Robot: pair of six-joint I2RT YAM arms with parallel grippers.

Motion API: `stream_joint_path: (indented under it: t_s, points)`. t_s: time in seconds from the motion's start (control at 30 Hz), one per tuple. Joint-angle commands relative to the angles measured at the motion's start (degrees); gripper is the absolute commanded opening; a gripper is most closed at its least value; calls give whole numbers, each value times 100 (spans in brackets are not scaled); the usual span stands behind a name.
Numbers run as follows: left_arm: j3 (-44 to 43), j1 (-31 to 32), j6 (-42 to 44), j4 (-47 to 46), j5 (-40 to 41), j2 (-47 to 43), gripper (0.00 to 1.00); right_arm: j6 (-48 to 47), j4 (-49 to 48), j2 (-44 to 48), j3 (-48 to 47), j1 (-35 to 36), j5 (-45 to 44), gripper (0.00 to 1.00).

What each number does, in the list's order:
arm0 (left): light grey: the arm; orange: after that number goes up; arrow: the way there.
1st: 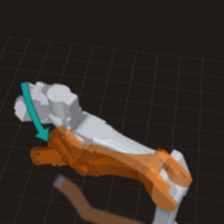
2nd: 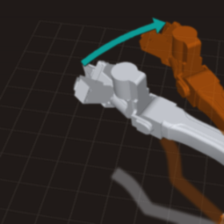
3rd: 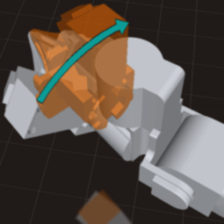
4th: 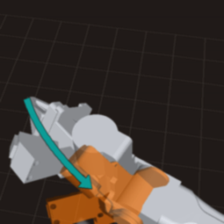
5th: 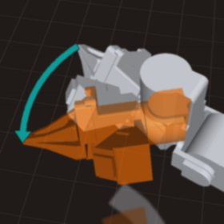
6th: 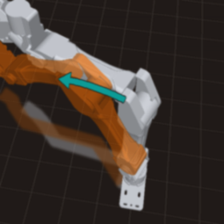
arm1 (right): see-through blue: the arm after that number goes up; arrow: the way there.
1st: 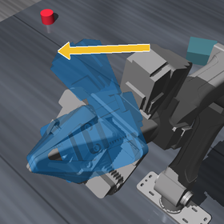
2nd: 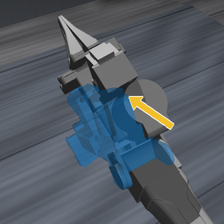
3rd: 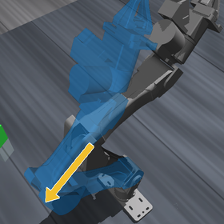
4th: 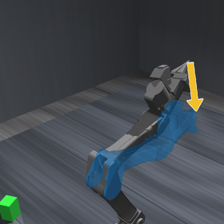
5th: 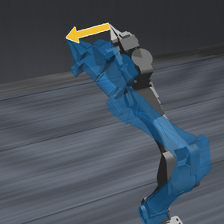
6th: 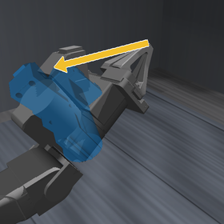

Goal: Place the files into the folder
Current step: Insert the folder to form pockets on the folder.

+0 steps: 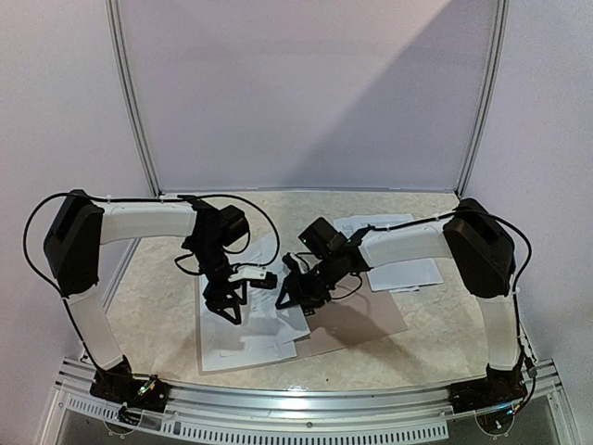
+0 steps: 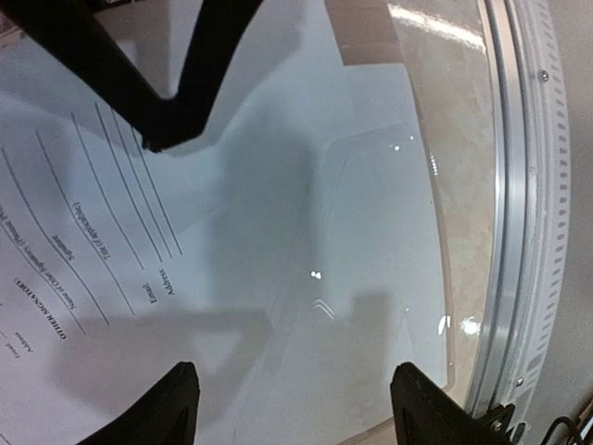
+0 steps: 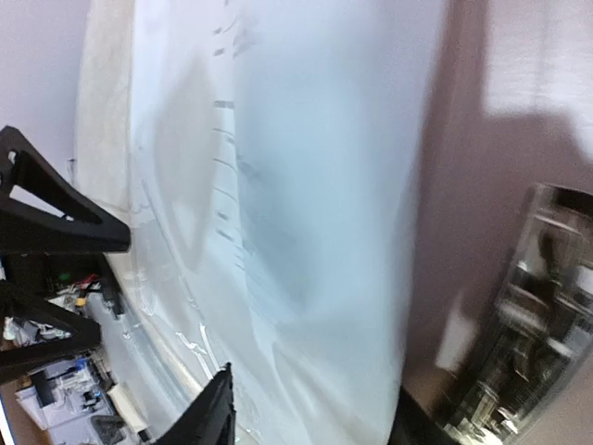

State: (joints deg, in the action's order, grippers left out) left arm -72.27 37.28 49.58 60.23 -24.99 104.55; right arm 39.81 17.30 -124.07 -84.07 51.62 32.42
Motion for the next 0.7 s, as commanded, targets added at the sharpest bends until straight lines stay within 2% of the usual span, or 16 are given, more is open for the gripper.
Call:
stream_joint_path:
  t_s: [0.0, 0.1, 0.2, 0.33, 0.43, 0.57, 0.67]
  points:
    - [102, -10, 54, 15, 81, -30, 72, -132, 1274, 731, -128, -129, -1268, 52]
    - [254, -10, -35, -45, 157, -119, 71, -212, 1597, 1099, -10, -121, -1674, 56]
    - [339, -54, -168, -121, 250, -170, 70, -178, 1420, 1319, 215, 31, -1655, 56]
    - [346, -225, -473, -273, 209, -211, 70, -50, 442, 1429, 626, 543, -995, 57]
    - [349, -298, -561, -350, 140, -173, 70, 430, -615, 1289, 982, 723, -569, 58]
    - [363, -300, -605, -335, 162, -75, 70, 898, -1089, 1048, 1185, 767, -432, 58]
    - [365, -295, -632, -340, 118, -30, 69, 1013, -1404, 892, 1198, 815, -135, 53]
